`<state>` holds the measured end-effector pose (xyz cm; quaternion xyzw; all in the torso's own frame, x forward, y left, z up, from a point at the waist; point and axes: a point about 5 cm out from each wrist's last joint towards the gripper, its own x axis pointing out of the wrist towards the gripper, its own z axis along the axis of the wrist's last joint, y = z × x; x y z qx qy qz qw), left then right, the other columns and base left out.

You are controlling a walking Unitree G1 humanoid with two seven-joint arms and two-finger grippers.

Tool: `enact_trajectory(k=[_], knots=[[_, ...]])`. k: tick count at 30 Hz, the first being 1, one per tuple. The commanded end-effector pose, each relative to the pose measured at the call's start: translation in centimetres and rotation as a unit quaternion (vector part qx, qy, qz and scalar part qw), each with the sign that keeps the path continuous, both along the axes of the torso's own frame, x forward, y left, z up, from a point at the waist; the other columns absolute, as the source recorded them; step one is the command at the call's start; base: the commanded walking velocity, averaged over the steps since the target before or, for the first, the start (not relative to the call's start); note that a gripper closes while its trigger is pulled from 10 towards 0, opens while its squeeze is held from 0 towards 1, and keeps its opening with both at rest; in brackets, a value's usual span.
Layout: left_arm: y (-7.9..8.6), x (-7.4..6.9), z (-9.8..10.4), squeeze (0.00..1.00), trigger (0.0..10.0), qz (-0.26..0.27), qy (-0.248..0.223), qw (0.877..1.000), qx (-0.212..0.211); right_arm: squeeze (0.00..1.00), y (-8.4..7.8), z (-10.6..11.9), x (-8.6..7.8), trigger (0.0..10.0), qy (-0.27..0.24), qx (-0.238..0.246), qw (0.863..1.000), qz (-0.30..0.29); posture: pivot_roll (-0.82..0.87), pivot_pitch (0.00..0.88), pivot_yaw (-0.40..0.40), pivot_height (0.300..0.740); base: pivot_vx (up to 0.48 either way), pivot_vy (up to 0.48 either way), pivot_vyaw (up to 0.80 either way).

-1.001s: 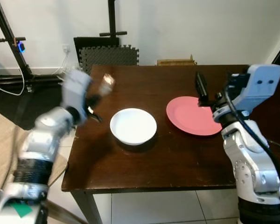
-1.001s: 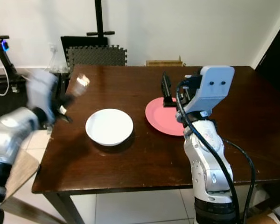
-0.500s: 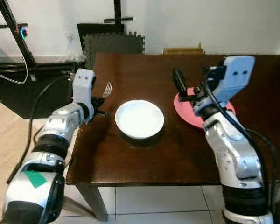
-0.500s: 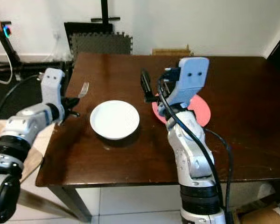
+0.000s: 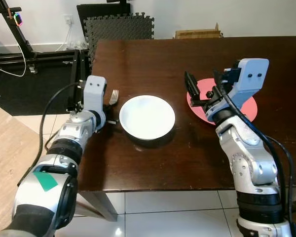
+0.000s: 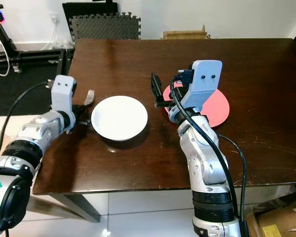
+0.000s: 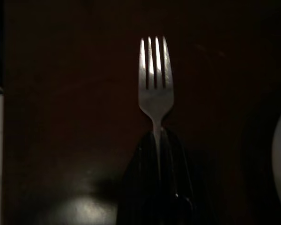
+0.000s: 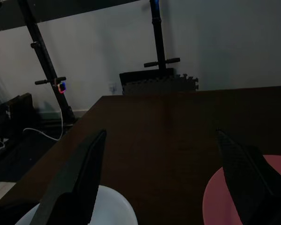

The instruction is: Setting the table

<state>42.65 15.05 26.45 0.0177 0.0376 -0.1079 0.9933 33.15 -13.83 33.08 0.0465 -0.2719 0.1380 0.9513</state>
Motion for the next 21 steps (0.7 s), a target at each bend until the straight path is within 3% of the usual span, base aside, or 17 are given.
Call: enact_trajectory(k=[1,2,3,4,8,10,11,15,19,21], knots=[[-0.1,0.0,-0.2,0.07,10.0,0.005,-0.002,1.0,0.0,0.0,0.3,0.2,-0.2,10.0,-0.005,0.002,1.0,0.01,0.01,0.332,0.096,0.74,0.0,0.0,0.0],[-0.1,0.1,-0.1,0.69,10.0,0.004,-0.004,1.0,-0.004,0.0,0.3,0.2,-0.3,10.0,-0.005,0.001,1.0,0.01,0.01,0.332,0.096,0.74,0.0,0.0,0.0],[-0.1,0.1,-0.1,0.69,10.0,0.004,-0.004,1.0,-0.004,0.0,0.3,0.2,-0.3,10.0,-0.005,0.001,1.0,0.01,0.01,0.332,0.096,0.74,0.0,0.0,0.0],[-0.3,0.1,-0.1,1.0,10.0,0.007,-0.009,1.0,0.0,0.0,0.3,0.3,-0.4,10.0,-0.006,0.0,1.0,0.011,0.0,0.332,0.095,0.74,0.0,0.0,0.0],[-0.3,0.1,0.1,1.0,10.0,0.012,-0.02,1.0,0.008,0.0,0.3,0.3,-0.5,10.0,-0.007,0.0,1.0,0.012,0.0,0.329,0.095,0.74,0.0,0.0,0.0],[-0.6,0.1,1.1,1.0,10.0,0.004,-0.048,0.999,-0.001,0.0,0.3,0.3,-0.6,10.0,-0.009,0.0,1.0,0.012,0.0,0.318,0.092,0.74,0.0,0.0,0.0],[-0.6,0.1,1.7,0.0,10.0,0.004,-0.065,0.998,-0.004,0.0,0.2,0.3,-0.7,10.0,-0.009,0.0,1.0,0.013,0.0,0.318,0.092,0.74,0.0,0.0,0.0],[0.2,-0.3,5.6,0.0,10.0,-0.007,-0.158,0.987,-0.001,0.0,0.3,0.6,-1.1,10.0,-0.017,-0.001,1.0,0.016,0.01,0.299,0.092,0.74,0.0,0.0,0.0],[0.8,-0.8,7.2,0.0,10.0,-0.023,-0.185,0.983,0.004,0.0,0.3,0.6,-1.4,10.0,-0.022,0.0,1.0,0.017,0.02,0.279,0.092,0.74,0.0,0.0,0.0],[1.9,-1.7,8.7,0.0,10.0,-0.049,-0.196,0.979,0.009,0.0,0.1,0.6,-2.1,10.0,-0.027,0.0,0.999,0.017,0.04,0.26,0.09,0.74,0.0,0.0,0.0]])
